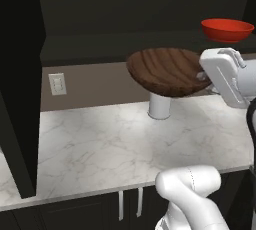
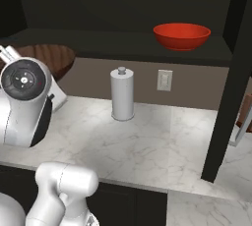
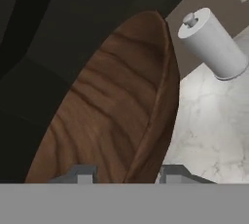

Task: Move the bowls from the cabinet to the plates on the dining table.

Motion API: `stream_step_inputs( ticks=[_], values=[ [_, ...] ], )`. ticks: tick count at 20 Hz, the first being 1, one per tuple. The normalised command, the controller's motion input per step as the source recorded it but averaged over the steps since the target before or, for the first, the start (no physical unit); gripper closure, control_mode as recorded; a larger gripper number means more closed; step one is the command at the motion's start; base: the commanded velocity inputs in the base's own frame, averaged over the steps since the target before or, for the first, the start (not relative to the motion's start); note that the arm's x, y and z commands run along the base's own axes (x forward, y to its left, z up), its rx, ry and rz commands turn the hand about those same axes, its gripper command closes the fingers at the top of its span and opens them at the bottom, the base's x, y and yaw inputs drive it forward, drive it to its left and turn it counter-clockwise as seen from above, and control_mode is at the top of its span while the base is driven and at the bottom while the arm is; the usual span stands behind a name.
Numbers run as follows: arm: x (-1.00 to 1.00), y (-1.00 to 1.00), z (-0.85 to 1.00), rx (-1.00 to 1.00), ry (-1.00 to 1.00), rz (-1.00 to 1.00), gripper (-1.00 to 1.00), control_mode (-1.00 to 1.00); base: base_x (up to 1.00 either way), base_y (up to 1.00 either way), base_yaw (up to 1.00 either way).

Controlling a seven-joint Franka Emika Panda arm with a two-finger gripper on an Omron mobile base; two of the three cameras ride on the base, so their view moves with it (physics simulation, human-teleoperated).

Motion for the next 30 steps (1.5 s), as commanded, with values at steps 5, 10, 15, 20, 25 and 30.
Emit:
stream_step_inputs(
  ticks=[5, 10, 15, 20, 25, 30],
  values=[
    [-0.37, -0.07, 0.0, 0.0, 0.04, -0.02, 1.0, -1.0, 0.0, 0.0, 0.0],
    [-0.52, -0.13, -0.04, 0.0, 0.0, -0.06, 1.0, -1.0, 0.0, 0.0, 0.0],
    [-0.41, -0.05, -0.29, 0.0, 0.0, -0.07, 1.0, -1.0, 0.0, 0.0, 0.0],
    [-0.11, 0.0, -0.15, 0.0, 0.0, -0.04, 1.0, -1.0, 0.0, 0.0, 0.0],
    [0.0, 0.0, 0.0, 0.0, 0.0, 0.0, 1.0, -1.0, 0.0, 0.0, 0.0],
    [0.0, 0.0, 0.0, 0.0, 0.0, 0.0, 1.0, -1.0, 0.0, 0.0, 0.0]
  ],
)
